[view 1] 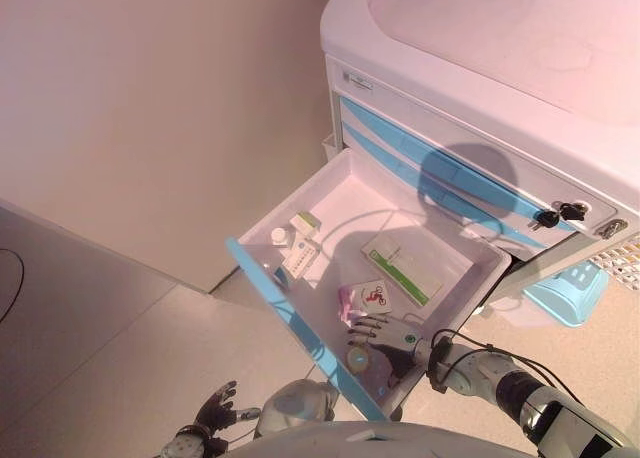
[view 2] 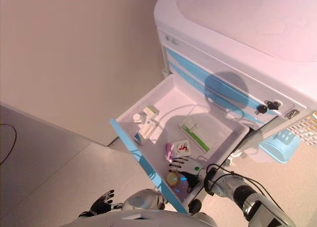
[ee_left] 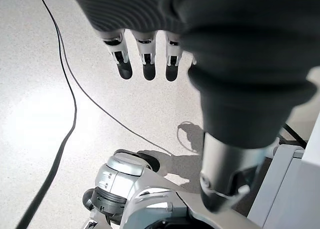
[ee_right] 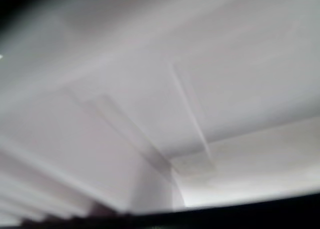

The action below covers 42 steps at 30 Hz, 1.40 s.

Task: Open the drawer and pick up the medicine

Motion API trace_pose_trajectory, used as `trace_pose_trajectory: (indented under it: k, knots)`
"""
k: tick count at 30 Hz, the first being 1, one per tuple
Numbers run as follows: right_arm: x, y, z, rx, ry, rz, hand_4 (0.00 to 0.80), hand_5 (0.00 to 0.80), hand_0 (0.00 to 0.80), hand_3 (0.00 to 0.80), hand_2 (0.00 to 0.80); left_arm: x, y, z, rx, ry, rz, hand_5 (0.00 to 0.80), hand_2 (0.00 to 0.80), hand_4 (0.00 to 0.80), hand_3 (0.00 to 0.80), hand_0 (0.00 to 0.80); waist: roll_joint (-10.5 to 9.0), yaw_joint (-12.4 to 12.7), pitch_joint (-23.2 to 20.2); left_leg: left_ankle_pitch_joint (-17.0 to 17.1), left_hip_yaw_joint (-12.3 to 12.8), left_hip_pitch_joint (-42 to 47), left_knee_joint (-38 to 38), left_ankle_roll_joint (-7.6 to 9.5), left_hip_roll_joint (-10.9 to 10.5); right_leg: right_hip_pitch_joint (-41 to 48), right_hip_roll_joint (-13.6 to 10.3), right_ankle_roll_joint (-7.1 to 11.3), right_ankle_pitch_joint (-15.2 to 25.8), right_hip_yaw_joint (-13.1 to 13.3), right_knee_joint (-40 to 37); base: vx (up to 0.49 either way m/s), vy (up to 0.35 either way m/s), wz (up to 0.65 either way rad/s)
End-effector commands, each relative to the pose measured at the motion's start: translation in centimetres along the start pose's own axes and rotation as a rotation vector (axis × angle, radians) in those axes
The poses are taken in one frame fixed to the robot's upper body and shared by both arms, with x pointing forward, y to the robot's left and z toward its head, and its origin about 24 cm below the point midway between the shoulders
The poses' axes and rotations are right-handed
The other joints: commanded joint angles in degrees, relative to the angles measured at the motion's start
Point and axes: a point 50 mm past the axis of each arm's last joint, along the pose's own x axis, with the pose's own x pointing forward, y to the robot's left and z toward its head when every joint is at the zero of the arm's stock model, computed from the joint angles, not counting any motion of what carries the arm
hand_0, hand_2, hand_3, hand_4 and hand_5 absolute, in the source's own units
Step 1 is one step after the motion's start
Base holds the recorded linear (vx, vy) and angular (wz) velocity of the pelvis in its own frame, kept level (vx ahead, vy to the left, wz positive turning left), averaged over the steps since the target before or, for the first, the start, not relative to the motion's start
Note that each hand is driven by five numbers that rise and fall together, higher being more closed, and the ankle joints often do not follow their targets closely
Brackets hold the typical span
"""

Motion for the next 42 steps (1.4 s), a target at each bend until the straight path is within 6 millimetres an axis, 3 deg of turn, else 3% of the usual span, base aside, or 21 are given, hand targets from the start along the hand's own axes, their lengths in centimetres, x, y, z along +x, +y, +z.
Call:
trace_pose_trajectory:
  k: [1,42]
  knots:
    - [3.7,-4.8,3.4,0.030,-0.140,-0.250,0.000,0.000,0.000,0.000,0.000,0.0,-0.2,-0.2,0.009,-0.002,-0.007,0.000,0.000,0.000,0.000,0.000,-1.97,1.9,0.0,-4.3,0.6,-0.5,-0.1,0.43,-3.4,-4.1,-6.9,4.51,0.9,3.9,7.5,0.000,0.000,0.00]
    - [4.2,-6.0,3.4,0.029,-0.158,-0.324,0.000,0.000,0.000,0.000,0.000,0.1,-1.2,0.3,0.024,-0.037,-0.055,0.000,0.000,0.000,0.000,0.000,-0.60,2.9,1.5,-4.0,-0.2,-1.4,0.2,0.33,-4.0,-4.5,-8.1,4.84,0.8,2.8,8.0,-0.001,0.000,0.00]
